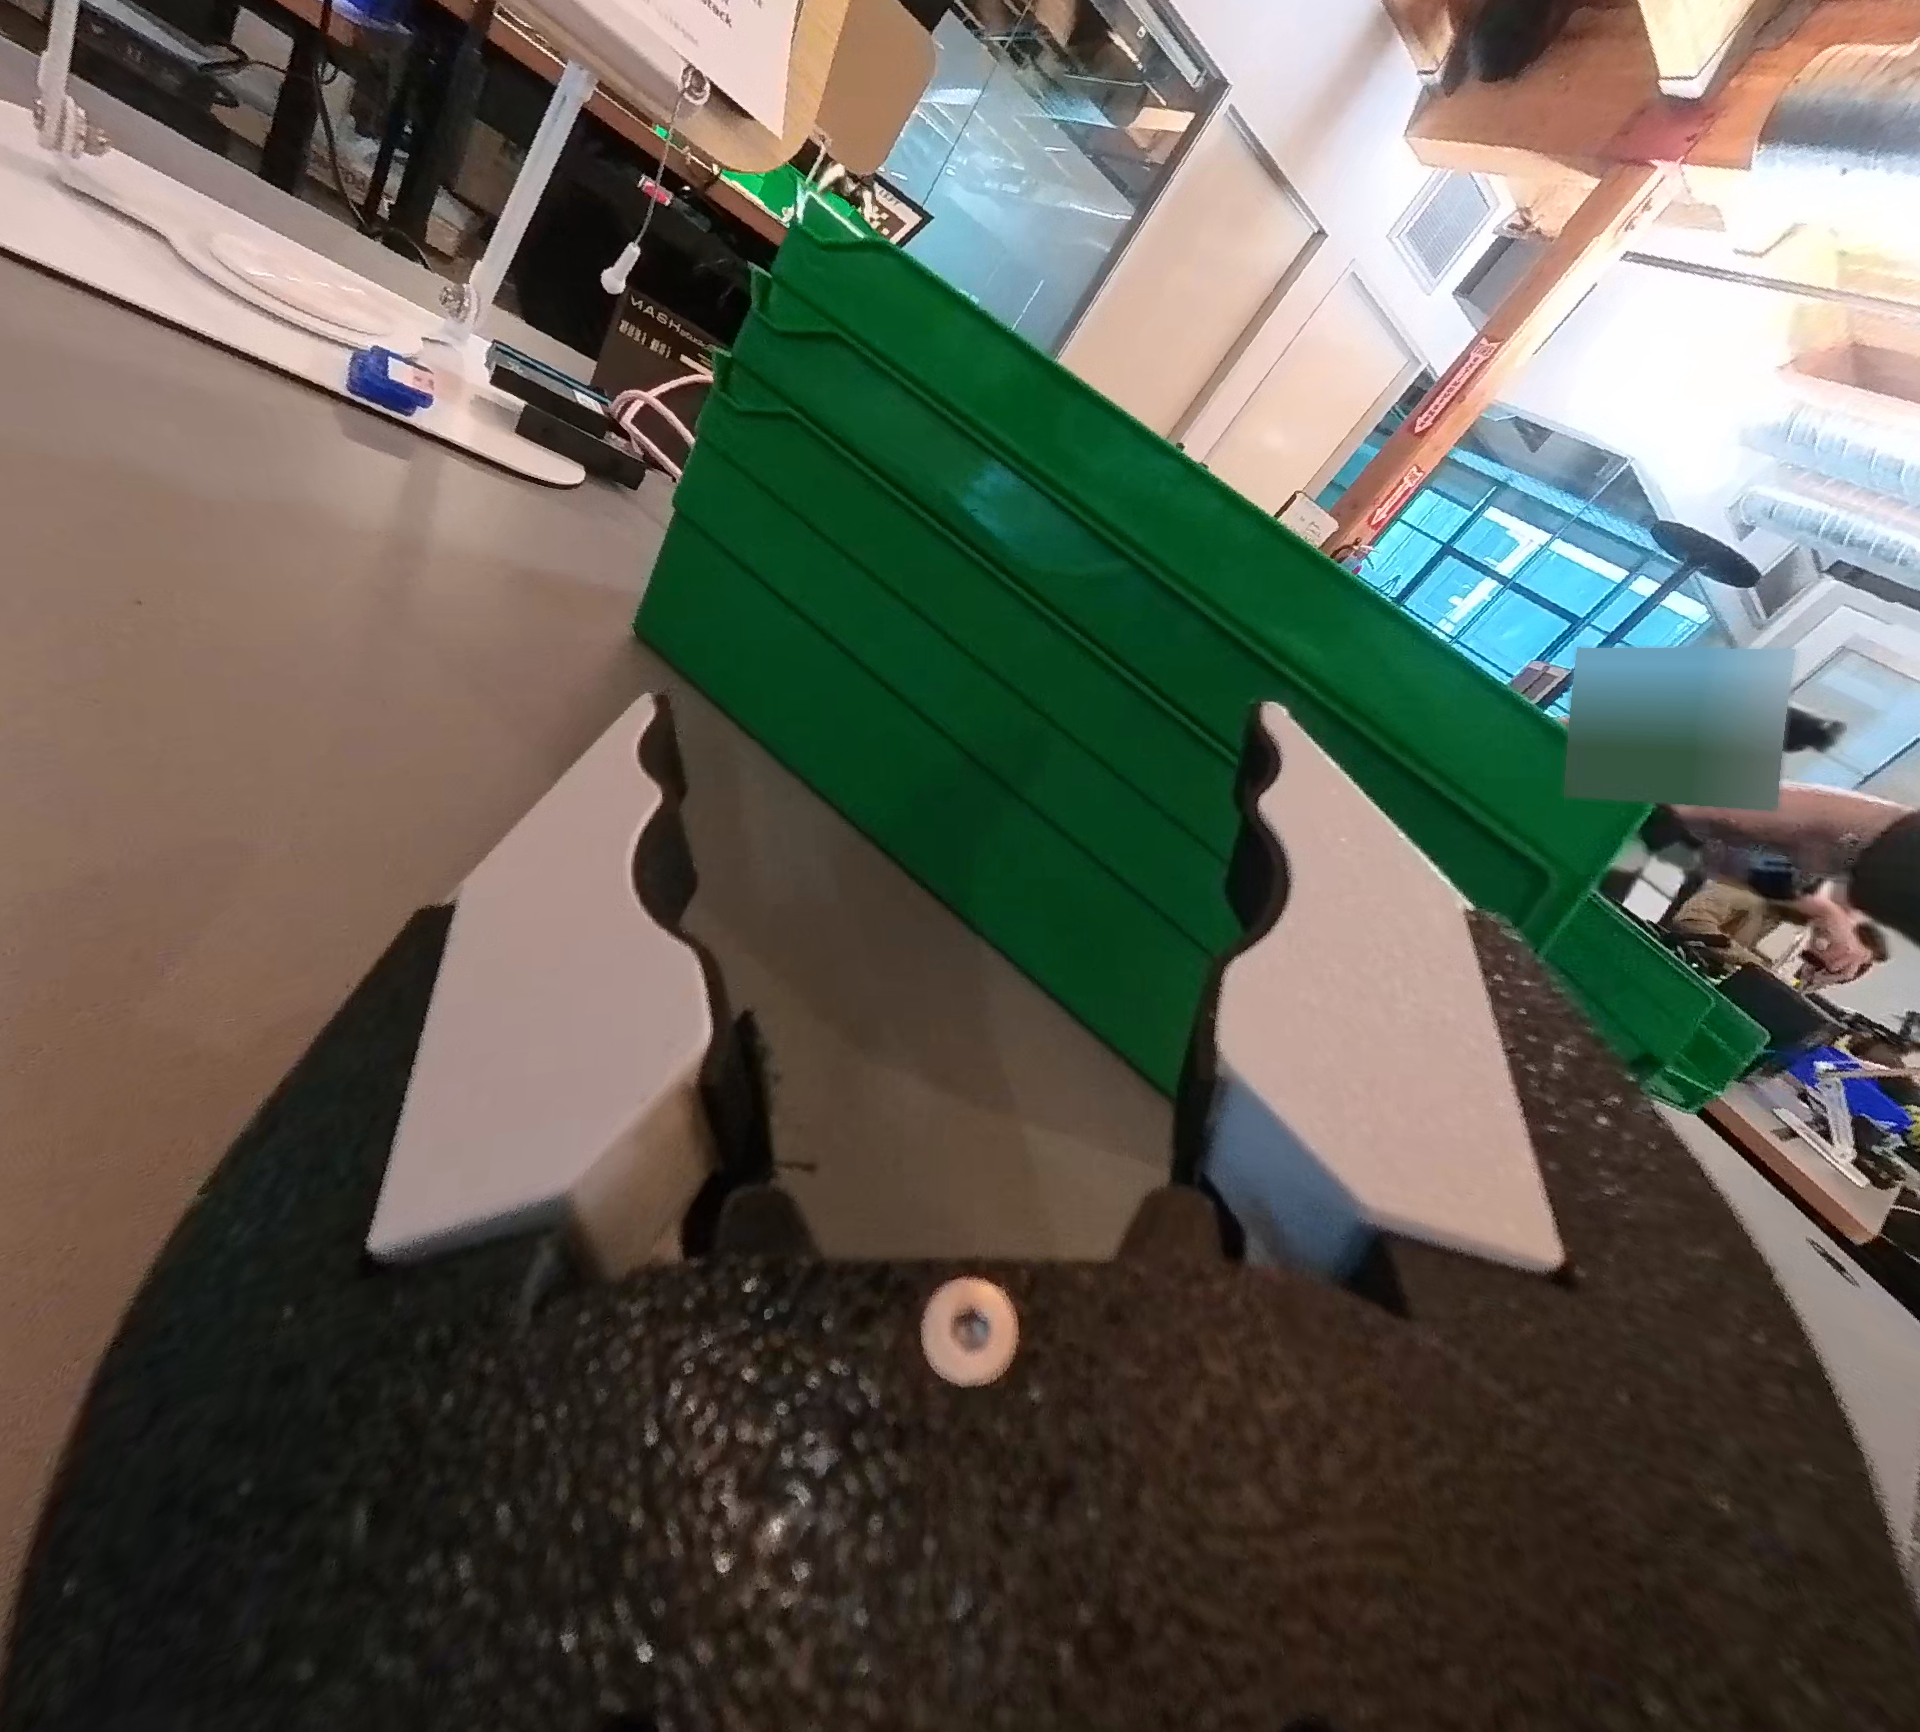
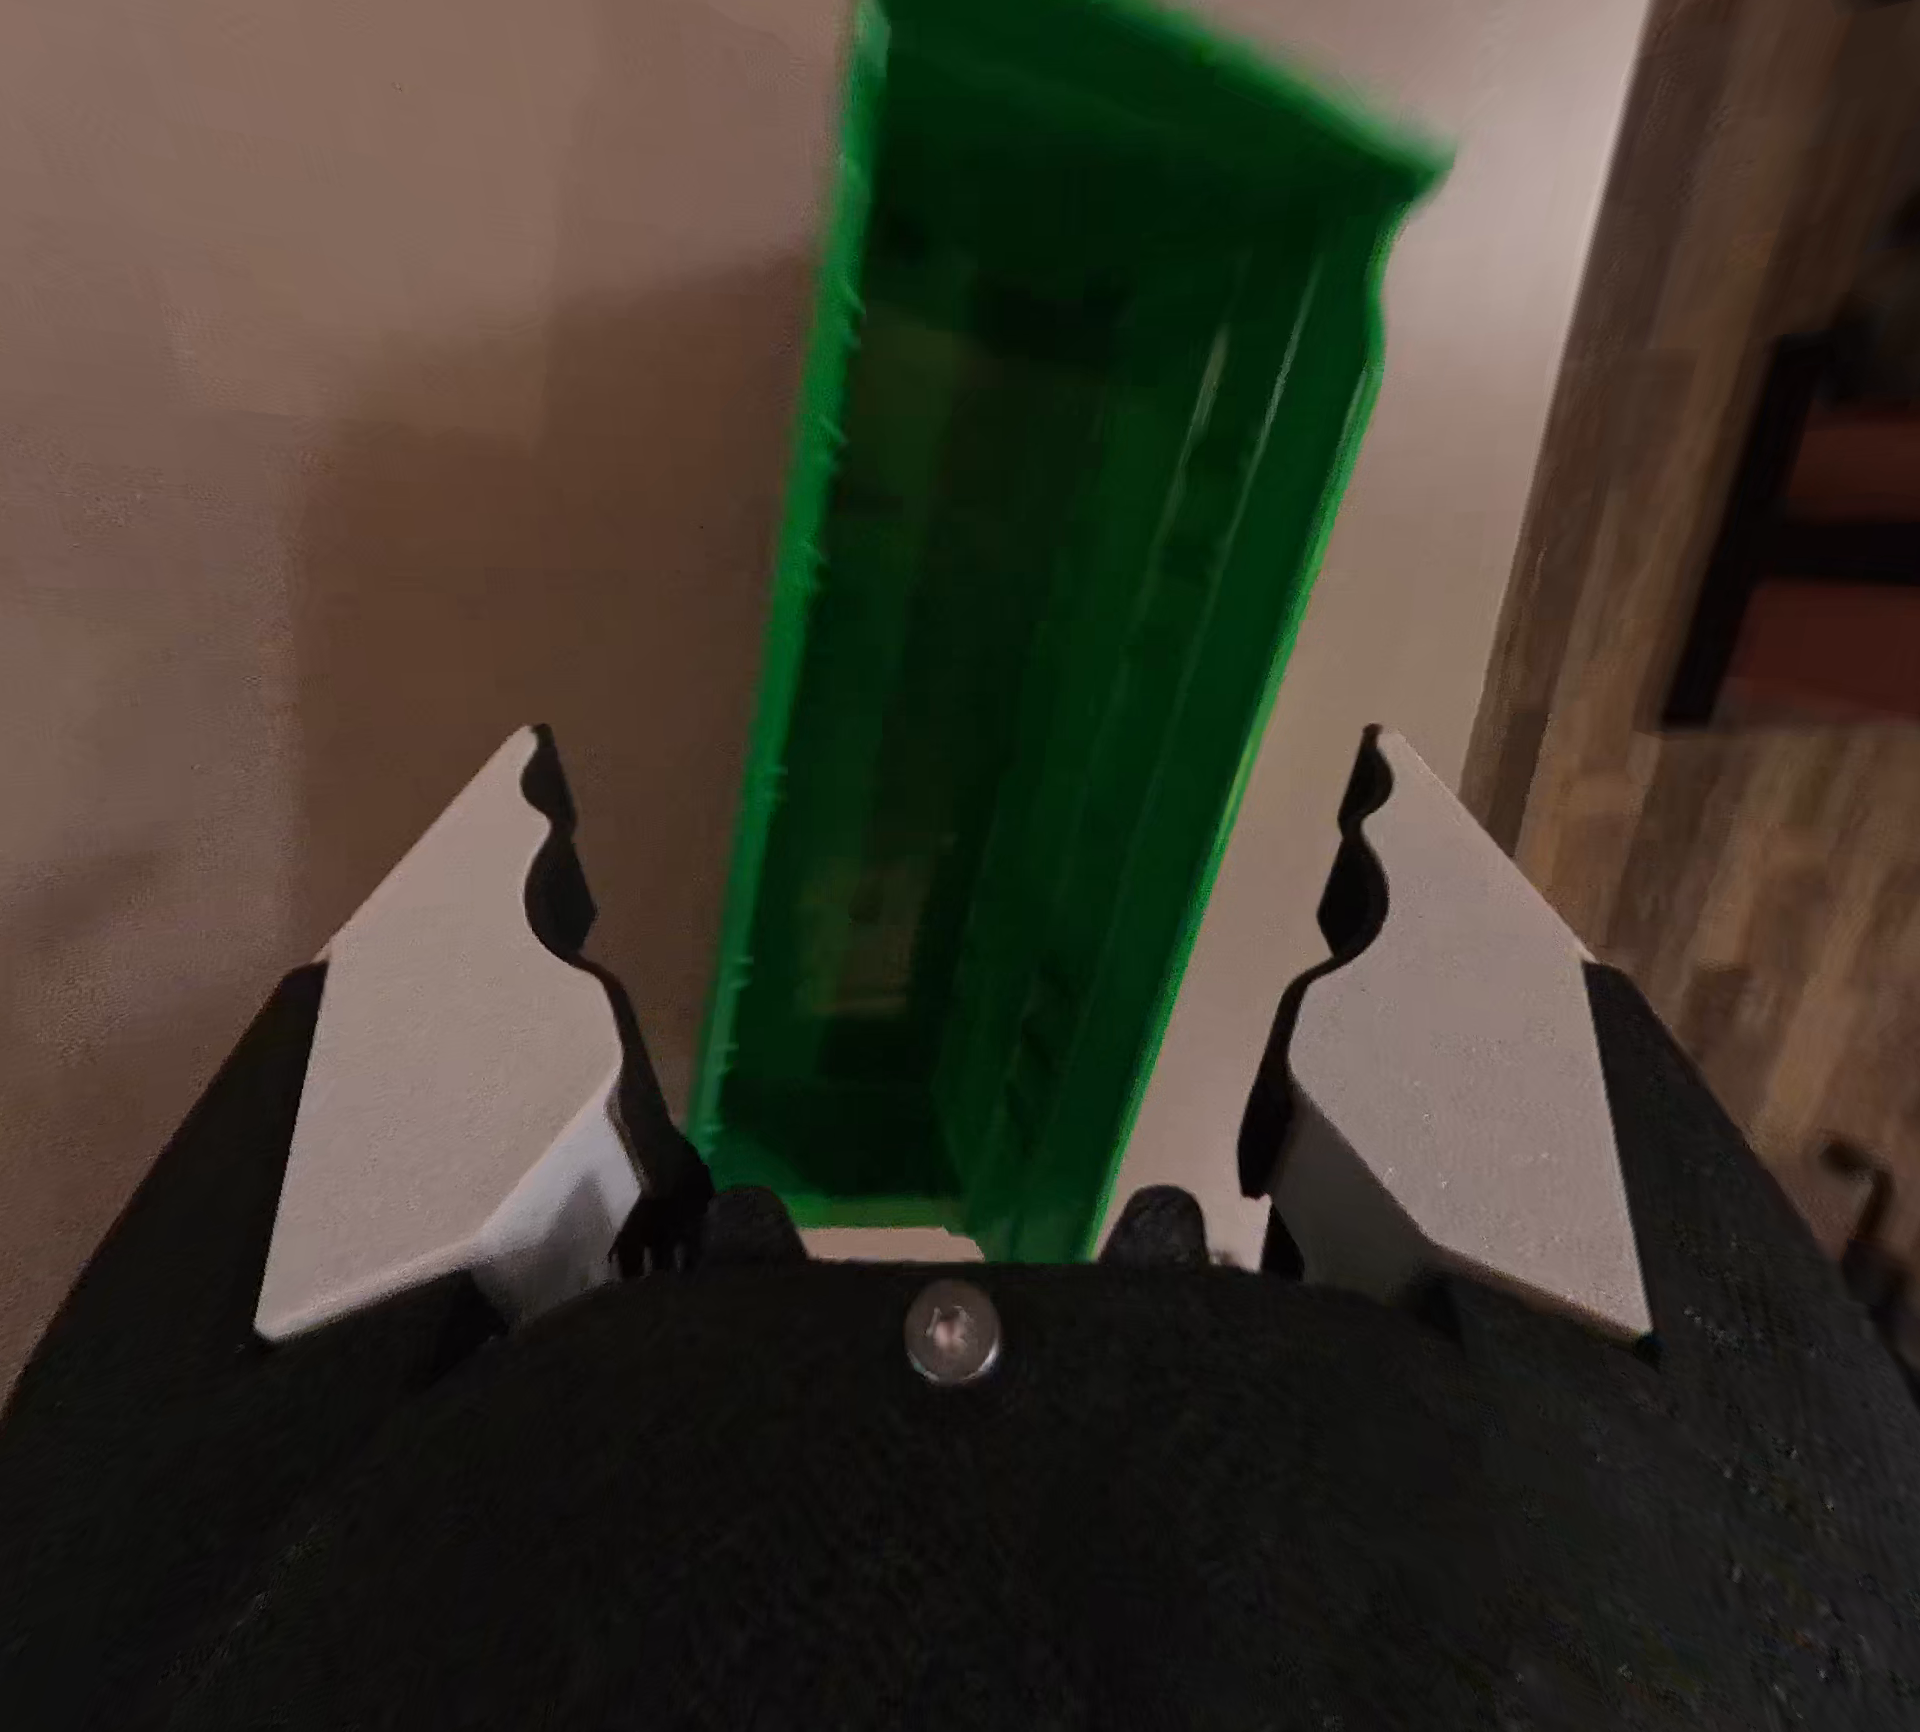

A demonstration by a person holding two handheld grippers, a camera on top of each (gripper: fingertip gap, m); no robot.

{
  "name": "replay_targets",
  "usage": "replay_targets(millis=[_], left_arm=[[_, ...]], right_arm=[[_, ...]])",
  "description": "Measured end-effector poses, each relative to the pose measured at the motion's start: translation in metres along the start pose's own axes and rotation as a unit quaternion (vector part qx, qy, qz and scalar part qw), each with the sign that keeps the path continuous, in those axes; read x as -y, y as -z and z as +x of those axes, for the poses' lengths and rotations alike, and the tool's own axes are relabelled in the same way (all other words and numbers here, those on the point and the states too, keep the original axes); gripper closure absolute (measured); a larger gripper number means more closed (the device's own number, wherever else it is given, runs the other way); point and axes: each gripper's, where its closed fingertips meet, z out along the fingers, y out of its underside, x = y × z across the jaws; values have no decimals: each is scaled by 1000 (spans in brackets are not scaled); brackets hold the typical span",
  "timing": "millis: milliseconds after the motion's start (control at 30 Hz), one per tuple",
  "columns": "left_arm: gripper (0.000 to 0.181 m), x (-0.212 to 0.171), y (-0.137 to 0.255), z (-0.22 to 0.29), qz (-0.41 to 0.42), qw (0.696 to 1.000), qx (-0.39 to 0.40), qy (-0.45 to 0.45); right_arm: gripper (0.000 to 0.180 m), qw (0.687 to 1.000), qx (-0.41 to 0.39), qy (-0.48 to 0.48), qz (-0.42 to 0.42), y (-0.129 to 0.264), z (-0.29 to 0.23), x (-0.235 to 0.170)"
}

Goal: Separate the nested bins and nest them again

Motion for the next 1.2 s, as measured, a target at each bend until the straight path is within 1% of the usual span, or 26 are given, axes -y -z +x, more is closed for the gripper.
replay_targets(millis=[67, 100, 133, 167, 200, 267, 300, 333, 367, 400, 467, 533, 633, 667, 733, 800, 833, 867, 900, 967, 1000, 1100, 1200], left_arm=[[76, 0, 0, -1, 1, 1000, 6, -1], [76, 0, 0, -2, 2, 1000, 9, -1], [76, 0, 0, -1, 4, 1000, 9, 0], [76, 1, 0, -1, 5, 1000, 9, 1], [76, 1, 0, 0, 6, 1000, 4, 1], [76, 3, 2, 9, 11, 1000, -25, -4], [75, 5, 3, 13, 17, 999, -38, -4], [75, 8, 5, 14, 25, 999, -45, -1], [74, 9, 6, 16, 29, 998, -52, 2], [74, 9, 6, 17, 29, 998, -55, 3], [74, 7, 6, 19, 24, 998, -59, 0], [75, 6, 6, 20, 23, 998, -60, -1], [75, 6, 9, 24, 28, 997, -70, 6], [75, 7, 10, 25, 32, 997, -75, 10], [75, 9, 12, 25, 39, 996, -81, 20], [73, 11, 13, 25, 45, 995, -86, 30], [76, 12, 14, 25, 48, 994, -87, 34], [73, 13, 15, 24, 51, 994, -87, 36], [76, 13, 15, 24, 53, 994, -87, 38], [77, 15, 16, 25, 57, 993, -93, 38], [80, 17, 18, 26, 62, 993, -93, 35], [80, 20, 20, 25, 72, 993, -87, 32], [76, 21, 20, 18, 78, 994, -69, 36]], right_arm=[[35, 996, 18, 30, 84, 40, -33, 33], [34, 989, 49, 53, 126, 64, -66, 49], [29, 979, 93, 79, 166, 90, -110, 62], [21, 962, 146, 107, 207, 119, -161, 72], [20, 939, 199, 142, 244, 151, -218, 77], [20, 885, 292, 228, 281, 210, -334, 67], [20, 864, 317, 276, 278, 230, -385, 55], [20, 850, 325, 321, 263, 240, -428, 43], [20, 843, 319, 358, 242, 241, -465, 34], [20, 843, 304, 386, 218, 236, -494, 28], [20, 851, 264, 417, 178, 217, -534, 24], [20, 859, 248, 420, 155, 200, -559, 24], [20, 876, 193, 425, 121, 173, -568, 35], [20, 879, 189, 425, 101, 168, -569, 34], [31, 885, 196, 417, 64, 166, -572, 32], [37, 888, 195, 416, 37, 166, -573, 28], [43, 888, 197, 415, 26, 166, -574, 26], [50, 887, 203, 415, 16, 167, -576, 23], [53, 886, 204, 417, 9, 167, -578, 22], [55, 885, 199, 420, 0, 168, -577, 21], [59, 885, 196, 422, -3, 168, -577, 21], [73, 883, 191, 428, -8, 171, -576, 21], [76, 878, 189, 440, 2, 174, -578, 22]])
